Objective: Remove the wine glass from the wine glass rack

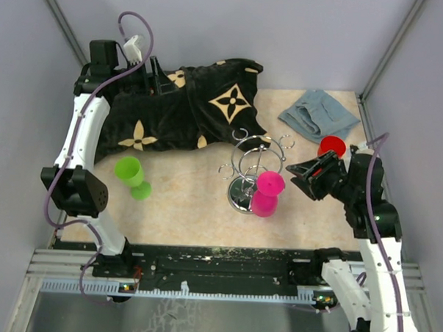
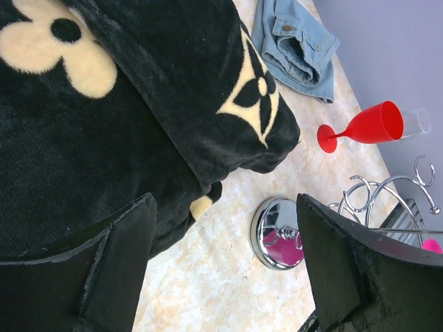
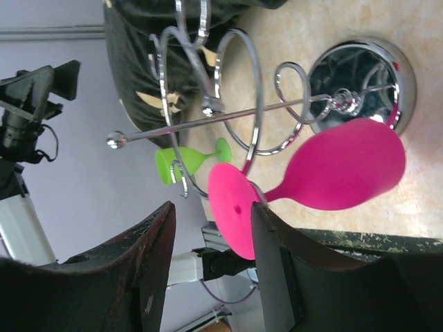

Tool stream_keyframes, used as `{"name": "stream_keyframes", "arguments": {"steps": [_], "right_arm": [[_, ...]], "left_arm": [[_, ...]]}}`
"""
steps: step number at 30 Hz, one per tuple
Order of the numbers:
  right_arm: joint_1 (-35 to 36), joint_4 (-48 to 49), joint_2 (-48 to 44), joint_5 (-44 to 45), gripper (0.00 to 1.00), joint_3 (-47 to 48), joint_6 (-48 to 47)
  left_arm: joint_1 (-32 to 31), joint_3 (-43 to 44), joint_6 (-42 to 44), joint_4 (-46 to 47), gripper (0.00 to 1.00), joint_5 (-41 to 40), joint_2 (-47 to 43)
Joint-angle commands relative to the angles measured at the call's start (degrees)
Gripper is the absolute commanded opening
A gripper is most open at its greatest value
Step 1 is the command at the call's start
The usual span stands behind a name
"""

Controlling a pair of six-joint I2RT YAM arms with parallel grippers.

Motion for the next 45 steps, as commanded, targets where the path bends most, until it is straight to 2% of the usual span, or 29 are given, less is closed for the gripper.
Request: {"name": "stream_keyframes", "arguments": {"steps": [1,7,14,18,22,25,29,32,35,40,45], "right_arm": [[0.90,5.39,3.63,-1.01,0.48,8.02,-1.52],[1.25,1.42,7.29,1.26,0.48,17.01,-4.30],[1.23,-1.90,5.32,1.87,0.49,16.81,-4.47],[1.25,-1.40,13.20,4.88,0.51,26.71,-9.18],[1.18,-1.15,26.77,10.87,0.55,43.79,-16.72],[0.64,-2.24,35.81,15.11,0.58,56.29,-21.42],[-0.05,-5.36,43.31,18.82,0.66,66.23,-25.83],[-0.74,-6.12,44.23,22.13,0.69,66.13,-28.47],[-2.28,-3.34,41.95,22.57,0.69,60.33,-28.85],[-3.37,-1.50,39.30,22.22,0.69,54.00,-29.07],[-3.45,-1.50,37.34,22.88,0.69,49.95,-30.39]], "left_arm": [[-0.39,1.76,1.01,0.45,0.86,1.15,0.11],[-1.26,4.13,0.94,-0.54,0.87,3.33,0.28],[-5.10,5.96,1.11,-1.44,0.87,3.58,-0.44],[-10.13,9.21,-0.82,-3.46,0.87,6.45,-1.90],[-12.19,5.41,-11.40,0.58,0.88,14.89,-6.30],[-12.27,-4.12,-22.62,7.66,0.87,19.62,-12.13],[-12.60,-12.09,-32.92,14.48,0.87,22.86,-18.01],[-14.15,-14.14,-34.36,13.88,0.87,23.37,-20.57],[-17.39,-17.29,-34.65,12.66,0.87,21.51,-23.13],[-21.97,-24.72,-36.03,11.43,0.88,14.24,-26.80],[-26.67,-30.57,-38.59,11.51,0.88,3.71,-29.72]]}}
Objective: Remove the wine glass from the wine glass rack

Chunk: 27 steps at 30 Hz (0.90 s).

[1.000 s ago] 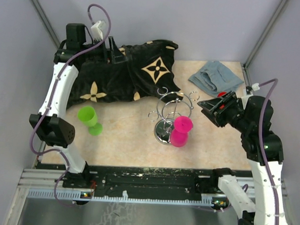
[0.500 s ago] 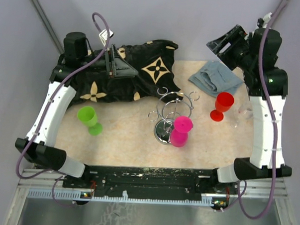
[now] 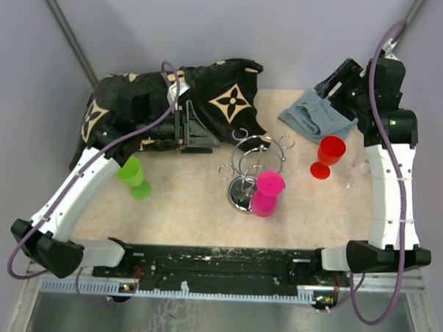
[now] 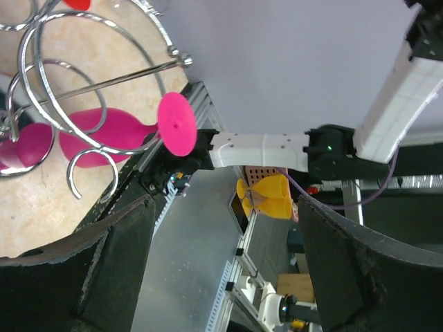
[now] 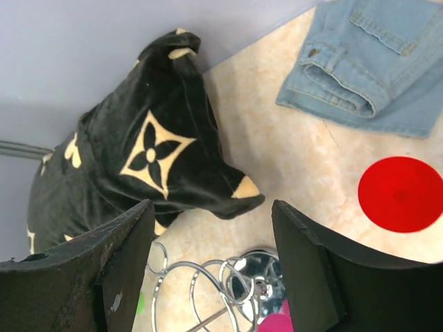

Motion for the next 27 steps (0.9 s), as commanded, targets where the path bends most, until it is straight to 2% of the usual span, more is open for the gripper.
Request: {"name": "stream_keyframes", "arguments": {"steps": [1,6,14,19,27], "right_arm": [[-0.24,3.02,-3.94,1.42,0.69,-2.96,-2.26],[-0.35,3.62,-7.17,1.77,0.69,-8.29,-2.55],[-0.75,2.38,-11.06,2.79,0.69,-11.91,-3.32],[-1.24,1.18,-11.86,2.84,0.69,-12.10,-4.45],[-1.80,2.53,-13.82,1.57,0.69,-15.95,-3.49]], "left_arm": [[-4.34,-4.16,-3.38,1.00,0.89,-10.99,-2.87],[-11.88,-8.73,-6.30,6.77,0.91,-18.26,-3.41],[-26.94,-8.82,-9.27,11.02,0.91,-36.60,-1.14],[-29.75,-12.10,-13.88,13.88,0.91,-40.92,-0.93],[-32.77,-14.82,-19.61,19.25,0.91,-41.81,2.07]]}}
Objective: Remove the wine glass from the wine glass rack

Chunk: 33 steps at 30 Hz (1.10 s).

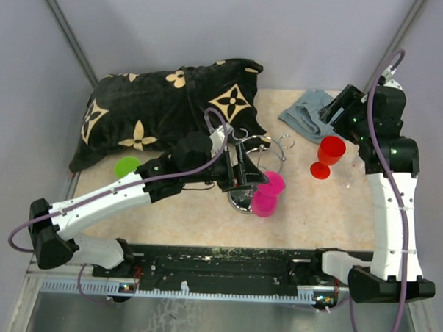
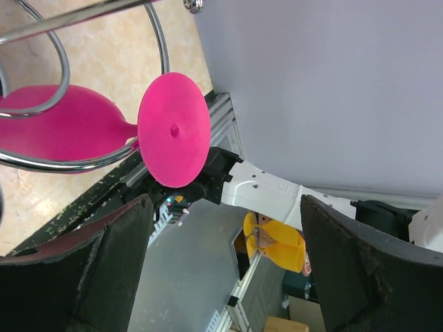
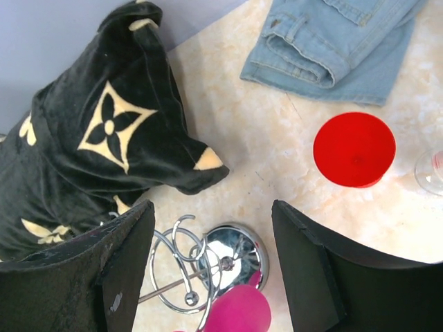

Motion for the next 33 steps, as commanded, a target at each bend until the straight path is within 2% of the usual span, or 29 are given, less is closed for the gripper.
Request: {"name": "stream_keyframes", "arguments": {"steps": [1,8,21,33], "right_arm": [[-0.53,2.19,-2.49,-0.27,0.69,-1.90,0.02],[-0.70,1.37,-4.56,0.40,0.69,-3.48,0.15],[-0.75,2.28,-5.63,-0.44,0.69,-5.10,0.72],[-0.80,2.02,-6.65,-0.36,0.69,-5.75,0.40]], "left_arm": [[-2.08,-1.29,-4.69,6.05,0.91,-2.13,1.87],[-4.15,-2.30,-8.07,7.20,0.91,-2.47,3.50],[-4.16,-5.02,-12.37,7.65,0.76,-3.49,3.71],[-4.07,-5.92,-13.96,9.17,0.67,-5.93,5.16]]}}
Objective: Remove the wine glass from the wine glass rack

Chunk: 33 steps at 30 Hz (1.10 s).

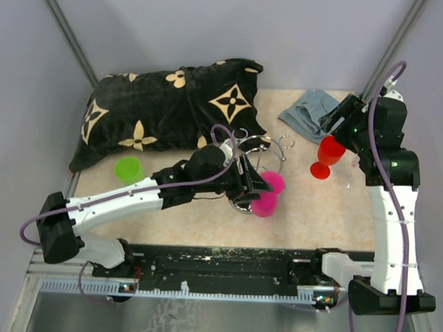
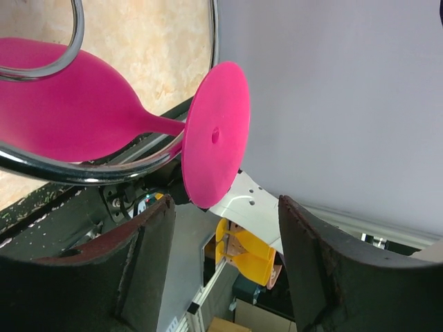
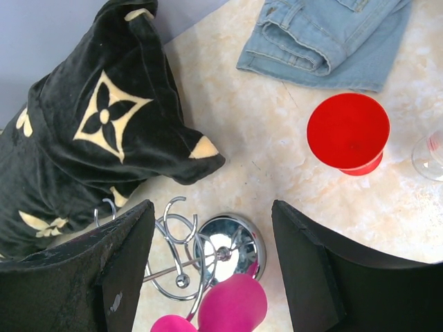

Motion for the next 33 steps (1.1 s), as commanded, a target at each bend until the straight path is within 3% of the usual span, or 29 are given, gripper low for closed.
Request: {"name": "stream_keyframes", "arguments": {"steps": [1,33], "right_arm": [[-0.53,1.89,-1.75,-0.08,0.69,-0.17,-0.11],[-1.05,4.00,-2.76,-1.86,0.68,-2.87,0.53]], "left_arm": [[-0.16,-0.10,-1.04,1.94,0.65,-1.76,1.00],[-0.19,4.18,-0.92,-4.58,0.16,-5.35,1.75]]}}
